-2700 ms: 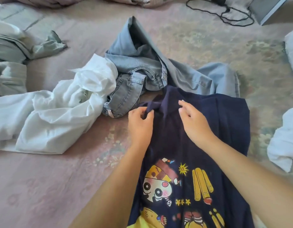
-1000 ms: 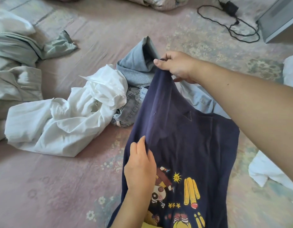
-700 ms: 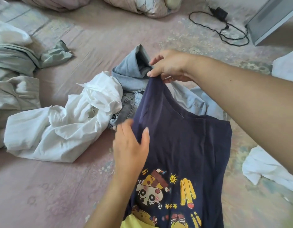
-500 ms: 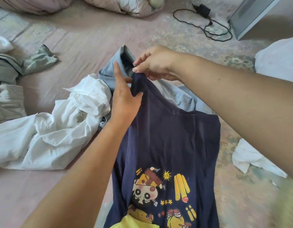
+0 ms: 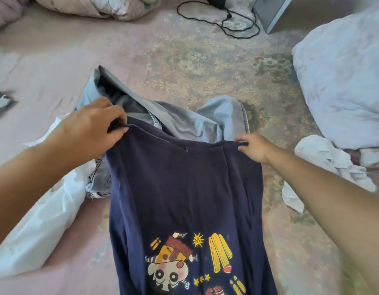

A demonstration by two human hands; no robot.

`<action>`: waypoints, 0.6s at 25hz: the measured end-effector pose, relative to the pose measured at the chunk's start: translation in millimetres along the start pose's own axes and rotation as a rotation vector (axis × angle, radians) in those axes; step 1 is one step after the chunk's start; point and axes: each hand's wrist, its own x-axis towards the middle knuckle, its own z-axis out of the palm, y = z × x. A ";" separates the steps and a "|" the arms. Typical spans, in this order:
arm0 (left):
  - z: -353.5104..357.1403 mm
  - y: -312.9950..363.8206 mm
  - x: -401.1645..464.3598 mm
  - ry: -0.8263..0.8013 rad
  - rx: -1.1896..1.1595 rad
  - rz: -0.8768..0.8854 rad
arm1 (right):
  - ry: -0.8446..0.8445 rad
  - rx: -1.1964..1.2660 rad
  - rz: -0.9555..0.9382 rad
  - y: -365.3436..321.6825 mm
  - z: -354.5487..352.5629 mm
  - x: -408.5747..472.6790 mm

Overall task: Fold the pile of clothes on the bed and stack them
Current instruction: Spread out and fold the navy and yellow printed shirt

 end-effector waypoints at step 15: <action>-13.2 5.1 14.1 -0.151 -0.291 0.032 | 0.045 -0.574 -0.304 -2.5 37.4 19.8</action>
